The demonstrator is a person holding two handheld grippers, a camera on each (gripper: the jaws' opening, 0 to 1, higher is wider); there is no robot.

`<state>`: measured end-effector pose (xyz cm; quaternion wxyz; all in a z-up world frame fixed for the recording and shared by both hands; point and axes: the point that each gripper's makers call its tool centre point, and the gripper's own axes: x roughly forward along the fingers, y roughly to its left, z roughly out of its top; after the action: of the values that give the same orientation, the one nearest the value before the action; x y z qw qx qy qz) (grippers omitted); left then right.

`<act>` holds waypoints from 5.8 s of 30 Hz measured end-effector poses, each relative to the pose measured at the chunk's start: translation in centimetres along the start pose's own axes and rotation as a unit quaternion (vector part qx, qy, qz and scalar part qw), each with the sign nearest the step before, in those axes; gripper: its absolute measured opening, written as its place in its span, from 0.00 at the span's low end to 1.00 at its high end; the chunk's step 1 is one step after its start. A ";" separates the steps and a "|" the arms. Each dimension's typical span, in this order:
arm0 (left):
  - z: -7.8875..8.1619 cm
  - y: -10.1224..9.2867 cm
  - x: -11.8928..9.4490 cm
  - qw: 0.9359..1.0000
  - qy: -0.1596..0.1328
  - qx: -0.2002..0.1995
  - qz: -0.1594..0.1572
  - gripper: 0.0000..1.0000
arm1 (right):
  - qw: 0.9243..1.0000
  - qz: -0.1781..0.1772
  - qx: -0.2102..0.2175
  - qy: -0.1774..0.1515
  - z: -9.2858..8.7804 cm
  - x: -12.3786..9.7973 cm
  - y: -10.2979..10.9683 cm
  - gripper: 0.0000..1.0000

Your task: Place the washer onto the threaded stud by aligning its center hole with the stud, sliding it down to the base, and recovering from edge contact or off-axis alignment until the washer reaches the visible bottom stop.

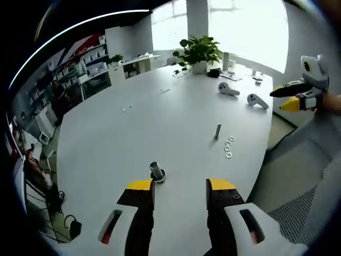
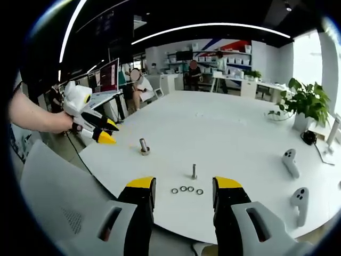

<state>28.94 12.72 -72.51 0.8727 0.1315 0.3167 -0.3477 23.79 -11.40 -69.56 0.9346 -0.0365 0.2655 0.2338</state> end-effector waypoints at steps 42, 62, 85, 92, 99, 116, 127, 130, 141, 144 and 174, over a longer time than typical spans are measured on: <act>0.9 -4.0 -9.2 0.991 -0.129 -0.031 0.005 0.35 | 0.999 -0.004 -0.005 0.046 -1.6 0.6 0.3 0.47; 0.3 -4.9 -8.5 0.991 -0.127 -0.026 -0.017 0.36 | 0.995 -0.036 -0.033 0.090 -3.1 0.4 -0.6 0.46; 0.0 -5.7 -8.3 0.991 -0.124 -0.027 -0.033 0.36 | 0.991 -0.055 -0.032 0.113 -4.1 0.3 -1.4 0.44; 0.1 -5.4 -8.5 0.990 -0.129 -0.042 -0.034 0.36 | 0.990 -0.047 -0.024 0.128 -4.7 0.3 -1.2 0.44; 0.5 -5.4 -8.7 0.989 -0.138 -0.032 -0.030 0.36 | 0.990 -0.026 -0.013 0.135 -5.0 0.5 -0.5 0.45; 1.2 -6.0 -8.8 0.989 -0.144 -0.002 -0.025 0.37 | 0.996 0.038 0.019 0.075 -2.0 0.3 0.6 0.45; 1.2 -4.6 -9.0 0.989 -0.147 -0.022 -0.004 0.36 | 0.994 0.031 0.022 0.100 -3.5 1.5 -3.9 0.44; 1.1 -4.4 -9.1 0.989 -0.146 -0.027 0.002 0.36 | 0.994 0.032 0.005 0.104 -4.3 2.3 -4.2 0.43; 0.8 -4.2 -8.9 0.991 -0.134 -0.019 0.013 0.35 | 0.983 0.069 -0.049 0.165 -8.4 6.0 -4.2 0.37; 0.9 -3.8 -9.1 0.990 -0.138 -0.029 0.020 0.36 | 0.980 0.071 -0.047 0.178 -9.1 7.0 -4.6 0.37; 0.0 -3.4 -8.6 0.993 -0.113 -0.024 0.029 0.34 | 0.959 0.111 -0.104 0.241 -12.2 11.9 -4.8 0.34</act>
<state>21.81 14.79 -67.06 0.9153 0.0792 0.2205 -0.3276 29.11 -13.04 -86.35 0.8024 -0.1589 0.4594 0.3462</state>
